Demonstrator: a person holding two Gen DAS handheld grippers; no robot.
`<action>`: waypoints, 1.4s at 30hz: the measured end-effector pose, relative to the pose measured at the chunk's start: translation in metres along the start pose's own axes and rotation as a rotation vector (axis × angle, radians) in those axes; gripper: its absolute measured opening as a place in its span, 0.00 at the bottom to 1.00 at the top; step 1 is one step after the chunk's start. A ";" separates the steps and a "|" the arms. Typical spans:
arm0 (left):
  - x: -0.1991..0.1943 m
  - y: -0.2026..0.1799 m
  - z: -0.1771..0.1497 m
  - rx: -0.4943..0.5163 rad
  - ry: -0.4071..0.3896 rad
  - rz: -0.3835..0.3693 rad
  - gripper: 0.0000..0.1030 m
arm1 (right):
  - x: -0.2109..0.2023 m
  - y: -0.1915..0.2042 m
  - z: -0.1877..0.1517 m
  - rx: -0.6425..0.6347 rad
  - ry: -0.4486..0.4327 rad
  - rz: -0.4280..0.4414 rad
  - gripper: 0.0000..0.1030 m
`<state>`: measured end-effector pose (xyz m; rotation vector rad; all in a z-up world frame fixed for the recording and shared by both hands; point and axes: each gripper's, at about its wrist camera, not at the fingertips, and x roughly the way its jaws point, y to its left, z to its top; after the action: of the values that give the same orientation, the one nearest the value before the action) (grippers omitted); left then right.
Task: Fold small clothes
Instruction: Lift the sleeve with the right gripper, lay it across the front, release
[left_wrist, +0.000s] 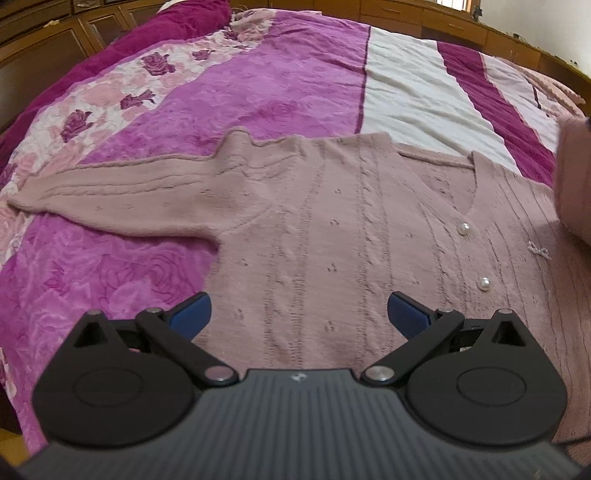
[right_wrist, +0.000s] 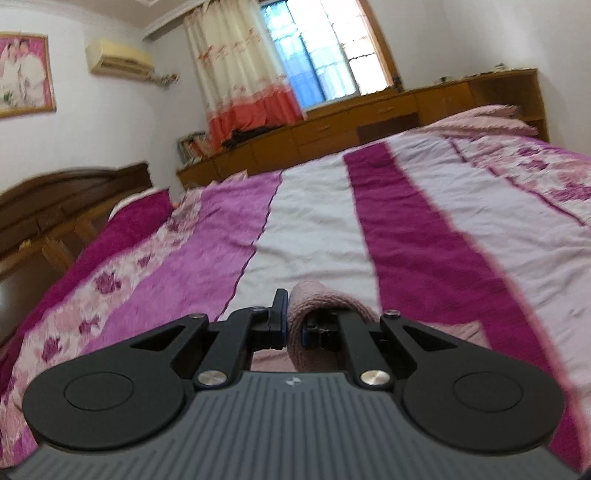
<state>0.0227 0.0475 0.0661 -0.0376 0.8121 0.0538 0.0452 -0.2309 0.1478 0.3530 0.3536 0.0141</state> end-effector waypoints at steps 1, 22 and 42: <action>0.000 0.003 0.000 -0.008 0.000 -0.001 1.00 | 0.005 0.007 -0.005 -0.005 0.014 0.003 0.08; 0.019 0.033 -0.011 -0.078 0.043 -0.009 1.00 | 0.110 0.077 -0.094 -0.118 0.243 0.028 0.08; 0.024 0.033 -0.015 -0.068 0.054 -0.010 1.00 | 0.117 0.069 -0.123 0.021 0.369 0.167 0.75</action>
<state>0.0263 0.0800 0.0378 -0.1077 0.8635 0.0713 0.1159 -0.1163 0.0237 0.3999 0.6885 0.2420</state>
